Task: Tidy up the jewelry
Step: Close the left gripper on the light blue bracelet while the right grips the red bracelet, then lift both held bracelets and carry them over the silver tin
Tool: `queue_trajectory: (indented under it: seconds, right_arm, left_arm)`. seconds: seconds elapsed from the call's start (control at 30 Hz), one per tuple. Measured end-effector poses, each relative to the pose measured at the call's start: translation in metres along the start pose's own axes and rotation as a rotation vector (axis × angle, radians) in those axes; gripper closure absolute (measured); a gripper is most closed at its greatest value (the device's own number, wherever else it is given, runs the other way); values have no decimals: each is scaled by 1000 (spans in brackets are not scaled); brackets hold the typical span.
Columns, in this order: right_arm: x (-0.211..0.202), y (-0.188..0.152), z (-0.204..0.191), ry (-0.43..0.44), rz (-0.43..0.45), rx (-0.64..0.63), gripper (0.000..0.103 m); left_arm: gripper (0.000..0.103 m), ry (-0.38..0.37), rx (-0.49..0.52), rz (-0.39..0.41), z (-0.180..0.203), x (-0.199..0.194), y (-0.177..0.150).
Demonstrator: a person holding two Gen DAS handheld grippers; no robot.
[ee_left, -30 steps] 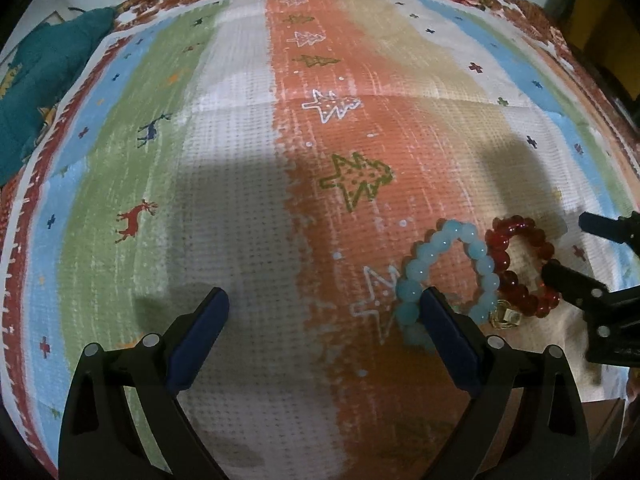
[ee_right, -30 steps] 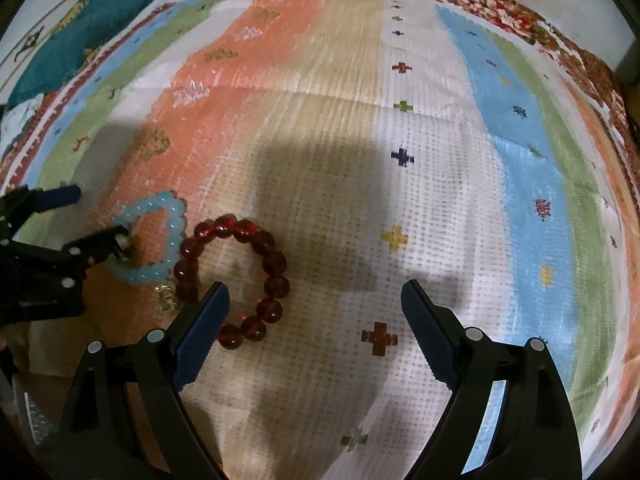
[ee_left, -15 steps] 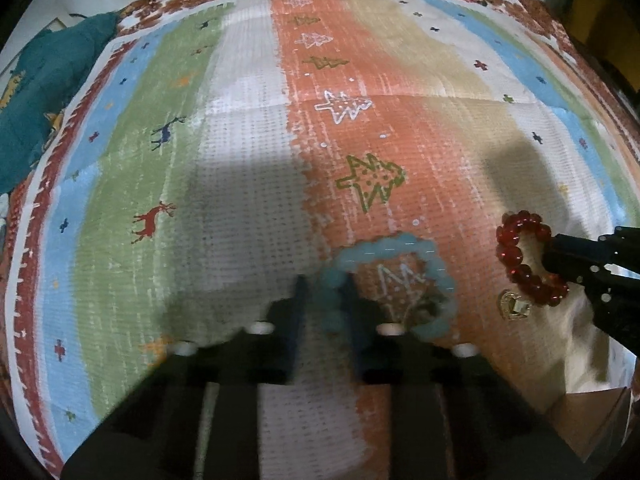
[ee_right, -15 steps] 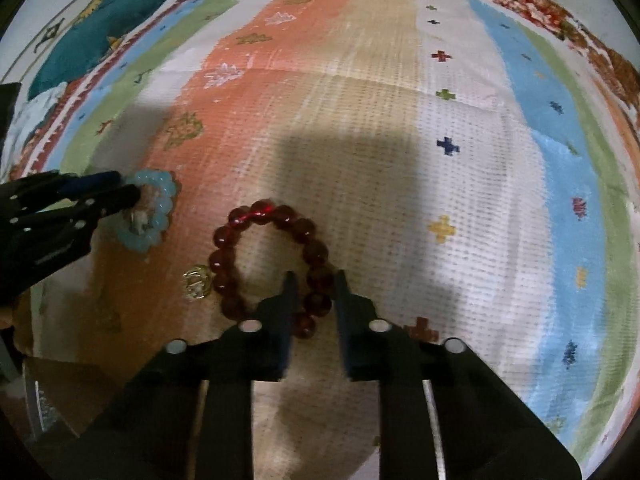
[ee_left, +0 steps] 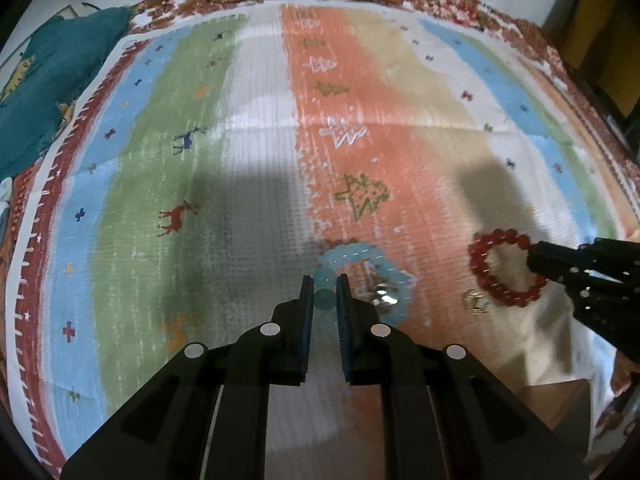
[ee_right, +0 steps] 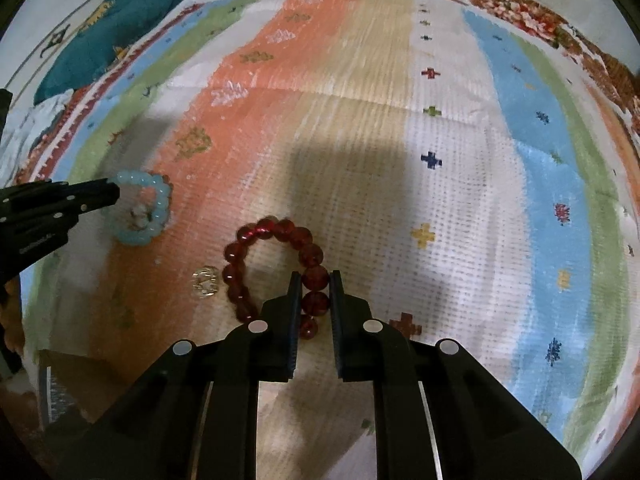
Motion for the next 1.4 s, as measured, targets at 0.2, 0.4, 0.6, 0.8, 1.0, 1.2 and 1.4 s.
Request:
queue_trajectory:
  seconds: [0.2,0.4,0.6,0.8,1.0,1.2,1.4]
  right_arm:
    - [-21,1,-11,13,42,-16,89]
    - [-37,0,-19,24,70,-26,89]
    - [-49,-5,-23,34,88,-31,89]
    - [-60,-7,-25,41,107,-32,89]
    - [-71,-10,-29,49,127,-37,89]
    - [-78,-13,-31,58,138,-35,89]
    - [-82,-16,-34,59,143,-41,89]
  left_arm:
    - [92,-36,-9,47,3,-25,3]
    - [92,-49,-13,73,4,-40,2]
    - [92,-57,-19,95,4,-54,1]
    - [92,-71,-22,111,7,-65,-2]
    - [92,-81,-15,125,14,-75,-7]
    - [92,-90,-10,132,19,-83,-12]
    - [92,-88,-7,132,22,-87,-18]
Point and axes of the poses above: each gripper's, at about its wrist camera, not at the fingertips, and x roughly the way its jaws point, z to its right, y to its top, the point moved 3 cm from there along x, roughly the way its jaws point, and after that the axes turned 3 degrees about -x, right-handed, at the moved point
